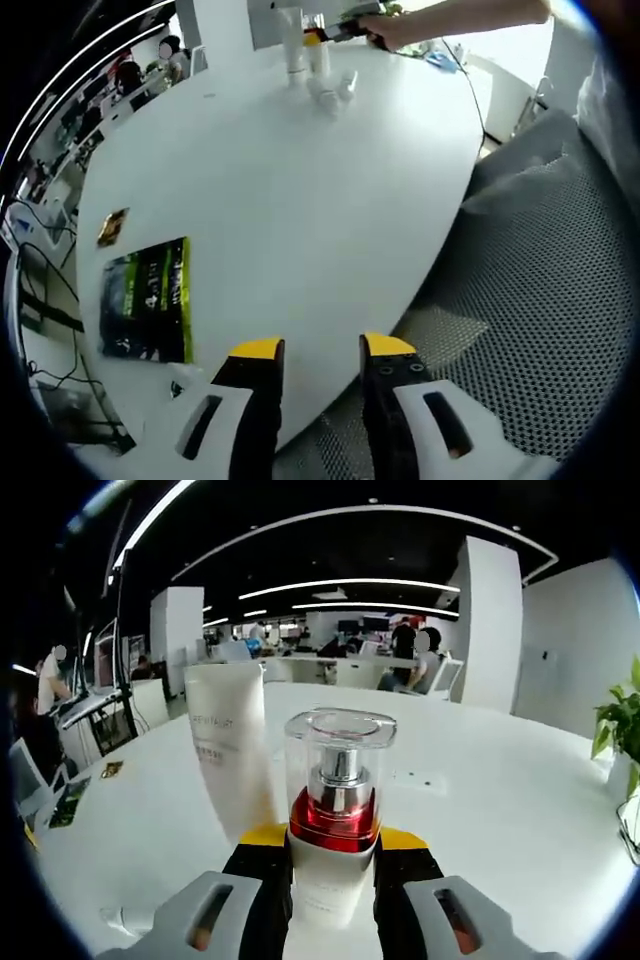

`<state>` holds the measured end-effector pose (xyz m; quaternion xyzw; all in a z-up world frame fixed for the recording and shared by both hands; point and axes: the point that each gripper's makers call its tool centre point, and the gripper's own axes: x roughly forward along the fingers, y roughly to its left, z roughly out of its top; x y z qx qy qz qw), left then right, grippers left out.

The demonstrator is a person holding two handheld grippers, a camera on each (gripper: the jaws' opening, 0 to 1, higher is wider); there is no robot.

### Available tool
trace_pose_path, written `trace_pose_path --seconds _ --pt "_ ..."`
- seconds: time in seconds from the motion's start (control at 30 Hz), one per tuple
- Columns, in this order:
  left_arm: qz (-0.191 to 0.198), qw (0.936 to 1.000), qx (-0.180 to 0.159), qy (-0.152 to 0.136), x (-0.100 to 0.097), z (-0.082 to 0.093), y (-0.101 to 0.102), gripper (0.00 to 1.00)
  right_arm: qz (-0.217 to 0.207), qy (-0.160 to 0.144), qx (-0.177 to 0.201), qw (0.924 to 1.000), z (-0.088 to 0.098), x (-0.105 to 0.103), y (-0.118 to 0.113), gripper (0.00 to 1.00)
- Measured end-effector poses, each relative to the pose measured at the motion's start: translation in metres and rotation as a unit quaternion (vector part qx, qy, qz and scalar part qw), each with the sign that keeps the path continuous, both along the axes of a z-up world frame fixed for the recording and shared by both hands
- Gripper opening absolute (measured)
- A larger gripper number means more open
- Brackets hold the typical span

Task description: Arrange the skincare products in the storage area until every visible bottle or jar stands upright without overlapping.

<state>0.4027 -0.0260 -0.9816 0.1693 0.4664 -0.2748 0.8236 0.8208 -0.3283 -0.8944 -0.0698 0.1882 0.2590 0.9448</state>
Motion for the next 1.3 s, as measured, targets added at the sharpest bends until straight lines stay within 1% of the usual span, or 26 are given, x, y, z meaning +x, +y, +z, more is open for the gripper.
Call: trace_pose_path --seconds 0.2,0.3,0.47,0.6,0.63,0.77,0.83,0.9,0.93,0.97,1.03,1.1,1.13,1.2,1.23,1.3 --pt "-0.001 1.0 0.002 0.002 0.0 -0.001 0.0 0.25 0.007 -0.013 0.002 0.9999 -0.001 0.001 -0.002 0.26" --pt "-0.004 1.0 0.004 0.003 -0.001 -0.001 0.0 0.25 0.018 -0.013 -0.004 0.9997 -0.001 -0.001 0.0 0.26" --pt "-0.004 1.0 0.006 0.003 -0.001 -0.001 0.001 0.24 0.023 -0.007 -0.005 0.9997 -0.001 -0.001 0.0 0.27" --pt "-0.006 1.0 0.007 0.003 -0.001 -0.001 0.001 0.24 0.027 -0.002 0.011 0.9996 0.001 -0.002 0.004 0.29" --pt "-0.006 1.0 0.007 0.002 -0.001 -0.001 0.001 0.24 0.027 -0.002 0.009 0.9996 0.001 -0.002 0.003 0.3" --pt "-0.006 1.0 0.007 0.003 -0.002 -0.001 0.001 0.23 0.041 -0.004 0.022 0.9989 0.009 -0.003 0.0 0.33" --pt "-0.008 0.9999 0.007 0.004 -0.002 -0.002 0.0 0.22 0.053 0.006 0.029 0.9981 0.009 -0.006 0.001 0.34" --pt "-0.009 0.9999 0.007 0.005 -0.002 -0.001 0.0 0.22 0.064 0.005 0.025 0.9976 0.009 -0.01 0.001 0.35" --pt "-0.009 0.9999 0.007 0.005 -0.002 -0.002 0.0 0.22 0.074 0.012 0.032 0.9967 0.008 -0.012 0.002 0.35" --pt "-0.008 0.9999 0.006 0.005 -0.003 -0.002 0.0 0.22 0.083 0.016 0.026 0.9961 0.006 -0.014 0.001 0.36" --pt "-0.008 0.9999 0.007 0.006 -0.003 -0.002 0.0 0.22 0.116 0.033 0.029 0.9923 0.001 -0.021 0.004 0.39" --pt "-0.009 0.9999 0.007 0.006 -0.003 -0.002 0.0 0.21 0.133 0.036 0.006 0.9905 -0.003 -0.022 0.0 0.41" --pt "-0.009 0.9999 0.007 0.006 -0.003 -0.002 0.0 0.21 0.156 0.044 0.003 0.9868 -0.004 -0.026 0.001 0.4" --pt "-0.011 0.9999 0.007 0.008 -0.004 -0.003 0.0 0.21 0.173 0.048 -0.015 0.9837 -0.005 -0.026 -0.002 0.37" --pt "-0.012 0.9999 0.007 0.009 -0.004 -0.003 0.0 0.21 0.193 0.055 -0.018 0.9796 -0.006 -0.027 -0.001 0.36" --pt "-0.012 0.9999 0.006 0.01 -0.004 -0.003 -0.001 0.2 0.206 0.046 -0.032 0.9771 -0.004 -0.024 -0.003 0.37"
